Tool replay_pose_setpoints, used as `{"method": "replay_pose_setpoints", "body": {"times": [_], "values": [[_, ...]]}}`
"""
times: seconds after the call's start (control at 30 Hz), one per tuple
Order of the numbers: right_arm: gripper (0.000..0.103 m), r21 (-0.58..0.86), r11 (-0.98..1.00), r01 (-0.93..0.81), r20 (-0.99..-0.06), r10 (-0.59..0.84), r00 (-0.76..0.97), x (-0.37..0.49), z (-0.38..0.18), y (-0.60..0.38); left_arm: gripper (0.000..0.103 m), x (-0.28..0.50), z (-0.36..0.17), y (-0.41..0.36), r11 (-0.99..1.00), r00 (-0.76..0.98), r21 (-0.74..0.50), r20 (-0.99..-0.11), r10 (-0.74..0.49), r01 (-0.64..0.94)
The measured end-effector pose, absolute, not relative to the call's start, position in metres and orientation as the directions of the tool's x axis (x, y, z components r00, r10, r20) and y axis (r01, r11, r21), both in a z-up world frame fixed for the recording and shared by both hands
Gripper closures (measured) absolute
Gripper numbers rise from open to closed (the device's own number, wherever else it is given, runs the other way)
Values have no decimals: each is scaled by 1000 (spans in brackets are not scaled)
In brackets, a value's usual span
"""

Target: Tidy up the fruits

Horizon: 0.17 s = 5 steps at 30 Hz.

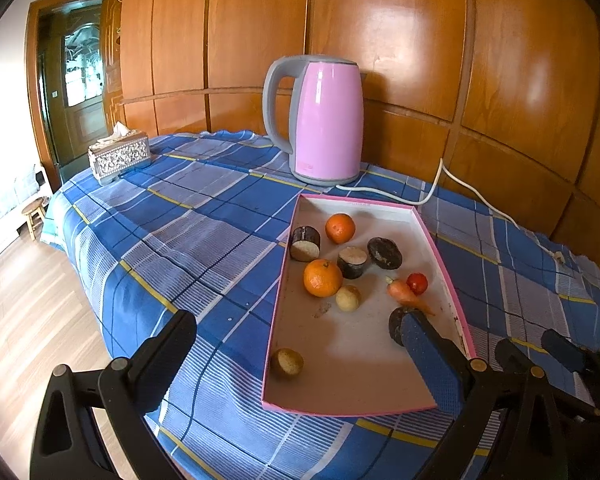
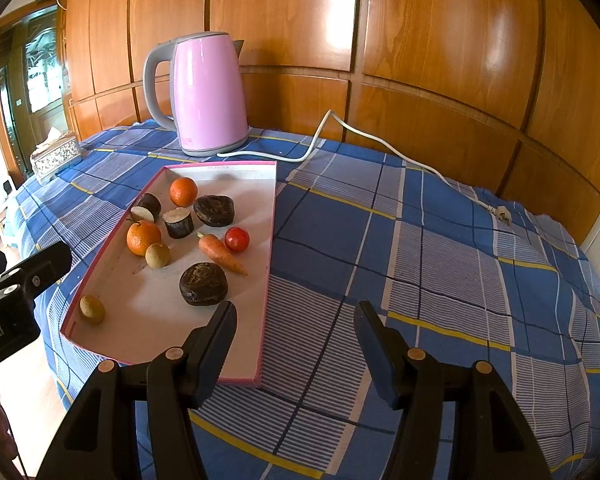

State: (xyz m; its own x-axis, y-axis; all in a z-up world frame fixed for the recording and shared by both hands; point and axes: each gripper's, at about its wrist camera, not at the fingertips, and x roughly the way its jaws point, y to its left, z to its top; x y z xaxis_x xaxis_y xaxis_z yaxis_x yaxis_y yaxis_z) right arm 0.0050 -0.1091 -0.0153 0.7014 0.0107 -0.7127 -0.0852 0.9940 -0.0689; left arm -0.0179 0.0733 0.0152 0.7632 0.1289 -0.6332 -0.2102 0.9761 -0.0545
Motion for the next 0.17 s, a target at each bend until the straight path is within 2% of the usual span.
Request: {"method": "replay_pose_setpoints", "body": {"times": [0.17], "values": [[41, -63, 995, -79, -712, 10, 702, 4, -16, -112, 0, -17, 14, 74, 977, 756, -63, -644, 117, -204]]}}
